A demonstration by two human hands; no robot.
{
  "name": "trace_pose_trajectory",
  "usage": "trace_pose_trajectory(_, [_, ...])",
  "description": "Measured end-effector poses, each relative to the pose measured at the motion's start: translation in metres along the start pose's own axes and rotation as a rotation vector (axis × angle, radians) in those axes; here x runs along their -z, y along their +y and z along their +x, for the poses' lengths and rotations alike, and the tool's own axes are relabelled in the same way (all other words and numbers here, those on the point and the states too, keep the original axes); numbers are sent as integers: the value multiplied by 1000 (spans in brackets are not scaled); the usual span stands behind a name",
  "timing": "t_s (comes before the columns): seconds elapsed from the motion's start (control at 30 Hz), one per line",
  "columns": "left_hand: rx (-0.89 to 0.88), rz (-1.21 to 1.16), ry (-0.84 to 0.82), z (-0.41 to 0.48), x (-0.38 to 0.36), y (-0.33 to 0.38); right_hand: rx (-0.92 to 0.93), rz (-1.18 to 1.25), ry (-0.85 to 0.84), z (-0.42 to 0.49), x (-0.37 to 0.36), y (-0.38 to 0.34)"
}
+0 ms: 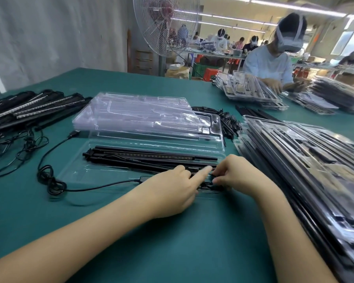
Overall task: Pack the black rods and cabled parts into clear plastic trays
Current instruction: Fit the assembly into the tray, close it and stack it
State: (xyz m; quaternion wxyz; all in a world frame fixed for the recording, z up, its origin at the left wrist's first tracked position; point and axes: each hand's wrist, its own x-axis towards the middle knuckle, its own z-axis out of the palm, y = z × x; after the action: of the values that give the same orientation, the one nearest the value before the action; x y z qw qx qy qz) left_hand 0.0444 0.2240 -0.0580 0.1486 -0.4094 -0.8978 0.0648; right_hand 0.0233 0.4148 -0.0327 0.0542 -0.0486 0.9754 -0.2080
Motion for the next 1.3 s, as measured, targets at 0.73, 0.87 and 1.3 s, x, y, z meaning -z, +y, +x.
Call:
trace_pose_trajectory(0.73, [51,-262,-34,-2,-6,3,33,99,-29,-2,2,-3])
trace_pose_trajectory(0.87, [62,-265,-41,4,-4,4,22,65,-64,2,-2,-7])
trace_pose_trajectory(1.3, [96,-268,-59,4,-10,9,-9,58,-54,-7,3,-12])
